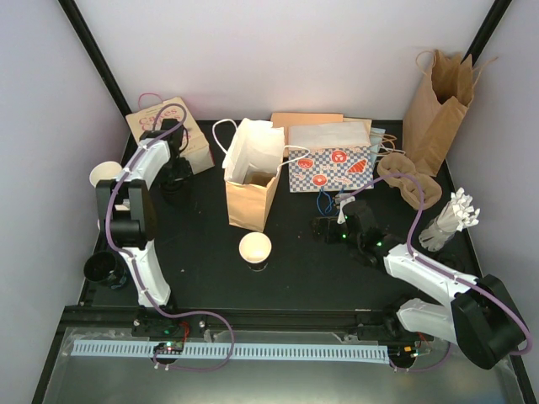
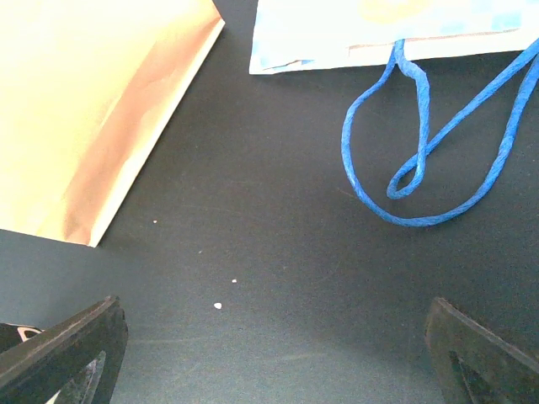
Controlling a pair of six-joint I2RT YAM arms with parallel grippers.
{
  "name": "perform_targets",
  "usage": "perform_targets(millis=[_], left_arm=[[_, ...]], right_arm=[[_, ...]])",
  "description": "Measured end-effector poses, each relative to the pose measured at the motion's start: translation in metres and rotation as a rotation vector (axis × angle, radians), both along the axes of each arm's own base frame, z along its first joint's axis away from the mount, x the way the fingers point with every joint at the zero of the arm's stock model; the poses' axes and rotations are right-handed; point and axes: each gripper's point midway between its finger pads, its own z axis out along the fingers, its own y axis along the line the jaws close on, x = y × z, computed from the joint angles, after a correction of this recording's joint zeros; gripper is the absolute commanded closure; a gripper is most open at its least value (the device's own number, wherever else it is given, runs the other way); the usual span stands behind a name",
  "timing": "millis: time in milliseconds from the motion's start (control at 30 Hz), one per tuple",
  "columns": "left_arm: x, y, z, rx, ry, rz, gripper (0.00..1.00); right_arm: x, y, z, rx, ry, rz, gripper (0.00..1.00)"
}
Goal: Pack the takeout coffee
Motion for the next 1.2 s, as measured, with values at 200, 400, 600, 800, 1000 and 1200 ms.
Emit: perform_targets(millis=[200,400,600,800,1000,1200], left_arm=[[0.002,0.002,0.002,-0.001,-0.003,0.0,0.32],[0.0,0.001,0.004,-0.002,-0.001,-0.003,0.33],[-0.004,-0.001,0.028,-0.014,-0.047,-0.006,0.33],[-0.012,-0.009,0.072,-0.048,-0.156,-0.022,0.33],[-0.044,-0.033,0.097,-0.103,-0.215,-0.092,0.33],[-0.096,-0.064,0.107,-0.169,-0.258,-0.186,0.32]], right_arm=[[0.0,0.0,0.0,0.0,0.0,0.001,0.01],[0.0,0.0,0.0,0.0,0.0,0.001,0.01],[0.0,0.0,0.0,0.0,0.0,0.001,0.01],[0.0,0.0,0.0,0.0,0.0,0.001,0.01],[0.0,0.0,0.0,0.001,0.001,0.002,0.01],[0.0,0.001,0.0,0.003,0.001,0.005,0.01]])
